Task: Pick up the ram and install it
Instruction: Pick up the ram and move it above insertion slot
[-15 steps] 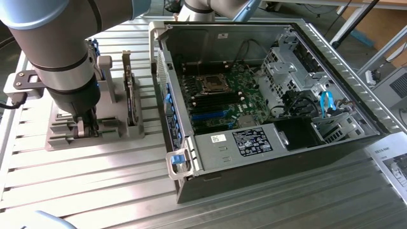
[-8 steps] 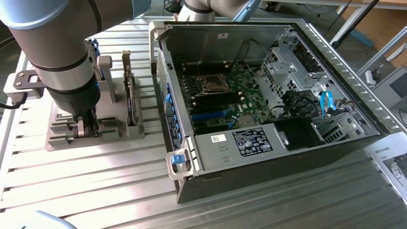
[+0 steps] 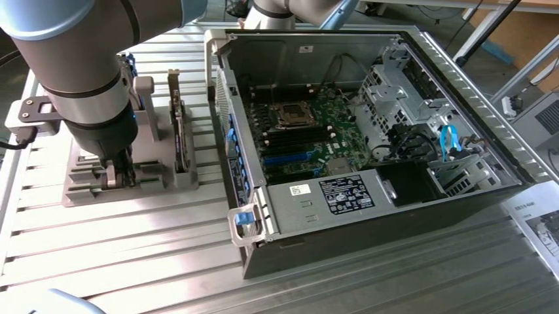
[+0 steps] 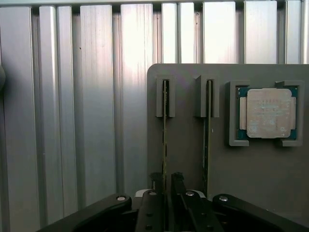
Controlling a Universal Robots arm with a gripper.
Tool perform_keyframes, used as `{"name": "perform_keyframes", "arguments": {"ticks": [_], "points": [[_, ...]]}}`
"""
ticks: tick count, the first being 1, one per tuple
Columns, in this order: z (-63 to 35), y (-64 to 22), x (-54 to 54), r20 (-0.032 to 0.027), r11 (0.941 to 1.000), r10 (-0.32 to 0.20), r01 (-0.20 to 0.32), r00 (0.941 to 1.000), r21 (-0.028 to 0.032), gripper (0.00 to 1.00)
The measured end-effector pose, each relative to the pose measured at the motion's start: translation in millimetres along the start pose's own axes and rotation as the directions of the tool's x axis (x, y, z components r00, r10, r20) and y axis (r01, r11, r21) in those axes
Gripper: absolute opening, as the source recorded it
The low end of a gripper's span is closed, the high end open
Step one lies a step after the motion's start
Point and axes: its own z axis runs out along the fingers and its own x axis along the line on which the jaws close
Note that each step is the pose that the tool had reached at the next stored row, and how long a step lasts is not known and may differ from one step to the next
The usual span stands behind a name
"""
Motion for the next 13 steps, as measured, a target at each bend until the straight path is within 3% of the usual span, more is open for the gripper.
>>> {"name": "perform_keyframes", "arguments": {"ticks": [2, 13], "points": [[0.0, 0.0, 0.0, 0.0000, 1.0000, 0.000, 0.000, 1.0000, 0.0000, 0.12], [-1.8, 0.0, 0.0, -0.0001, 1.0000, 0.000, 0.000, 1.0000, -0.0001, 0.12]]}}
